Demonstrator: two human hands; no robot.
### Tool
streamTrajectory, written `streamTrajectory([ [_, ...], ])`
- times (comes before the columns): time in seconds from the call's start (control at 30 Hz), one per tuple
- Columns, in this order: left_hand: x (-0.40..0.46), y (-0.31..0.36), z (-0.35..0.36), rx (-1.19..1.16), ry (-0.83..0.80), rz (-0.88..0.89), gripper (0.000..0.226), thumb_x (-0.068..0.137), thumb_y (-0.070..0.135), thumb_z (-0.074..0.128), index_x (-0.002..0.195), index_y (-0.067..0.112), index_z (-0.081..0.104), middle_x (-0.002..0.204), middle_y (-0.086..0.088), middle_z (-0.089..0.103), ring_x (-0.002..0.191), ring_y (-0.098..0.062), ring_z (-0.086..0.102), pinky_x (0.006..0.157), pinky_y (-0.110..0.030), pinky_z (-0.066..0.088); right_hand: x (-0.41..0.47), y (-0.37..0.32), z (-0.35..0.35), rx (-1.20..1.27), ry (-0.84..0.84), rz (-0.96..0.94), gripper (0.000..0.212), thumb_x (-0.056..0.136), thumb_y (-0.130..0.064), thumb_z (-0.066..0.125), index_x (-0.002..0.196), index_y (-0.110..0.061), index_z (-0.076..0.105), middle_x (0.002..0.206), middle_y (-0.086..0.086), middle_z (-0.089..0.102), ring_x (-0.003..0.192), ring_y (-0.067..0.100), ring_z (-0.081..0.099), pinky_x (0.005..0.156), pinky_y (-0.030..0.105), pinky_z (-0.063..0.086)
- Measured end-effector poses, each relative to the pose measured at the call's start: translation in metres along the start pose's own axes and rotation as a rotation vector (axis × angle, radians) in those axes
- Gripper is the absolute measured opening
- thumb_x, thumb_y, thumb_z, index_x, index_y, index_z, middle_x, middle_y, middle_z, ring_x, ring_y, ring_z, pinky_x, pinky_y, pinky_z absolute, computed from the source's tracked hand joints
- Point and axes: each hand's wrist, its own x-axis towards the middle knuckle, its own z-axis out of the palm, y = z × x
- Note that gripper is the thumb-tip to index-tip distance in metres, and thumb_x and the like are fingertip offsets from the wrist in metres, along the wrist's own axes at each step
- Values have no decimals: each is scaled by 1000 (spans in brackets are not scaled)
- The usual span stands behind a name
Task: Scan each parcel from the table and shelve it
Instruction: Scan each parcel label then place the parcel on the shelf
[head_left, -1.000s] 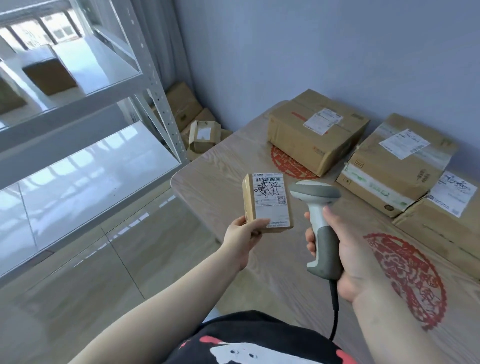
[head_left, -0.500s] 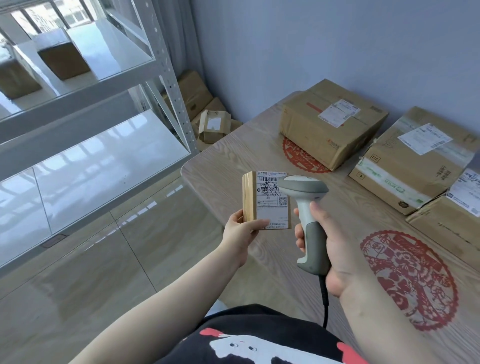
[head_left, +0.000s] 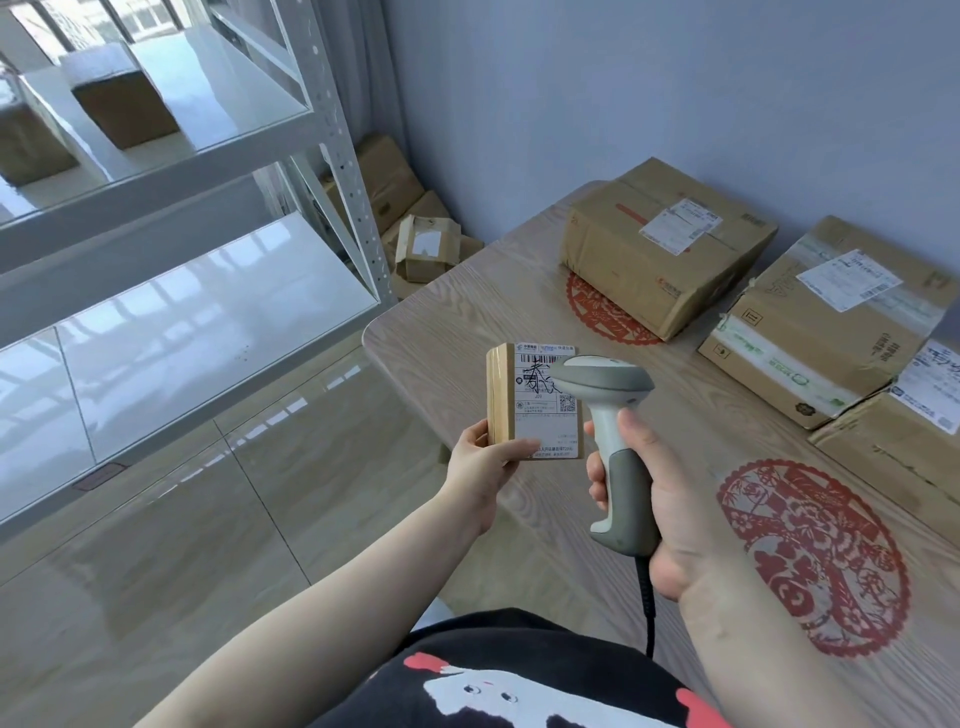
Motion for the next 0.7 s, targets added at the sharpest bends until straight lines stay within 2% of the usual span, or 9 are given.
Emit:
streamTrajectory([
  [0.23, -1, 10, -21, -44, 62, -15, 54, 76, 0, 79, 126, 6, 62, 111, -7, 75, 95, -15, 73, 76, -19, 56, 7, 6, 13, 0, -19, 38, 47, 80, -54, 59, 103, -14, 71, 68, 2, 62, 59, 11, 55, 65, 28, 47],
  [0.43, 4, 38, -83, -162, 266, 6, 59, 76, 0, 80, 131, 5, 57, 116, -10, 73, 97, -16, 72, 81, -23, 58, 27, 16, 47, -49, -86, 99, 50, 74, -56, 61, 100, -15, 71, 66, 1, 61, 57, 10, 56, 67, 30, 44],
  [0.57, 4, 61, -138, -234, 417, 4, 60, 77, 1, 80, 131, 5, 55, 117, -12, 72, 103, -20, 70, 93, -30, 56, 49, 23, 85, -125, -133, 144, 50, 75, -55, 60, 100, -15, 72, 66, 1, 61, 57, 11, 55, 68, 32, 42],
  [0.7, 5, 85, -189, -292, 515, 24, 57, 79, 0, 78, 130, 7, 54, 114, -11, 73, 103, -21, 70, 94, -31, 55, 76, 27, 132, -174, -178, 191, 51, 71, -56, 61, 100, -15, 73, 66, 1, 61, 57, 11, 54, 65, 31, 41],
])
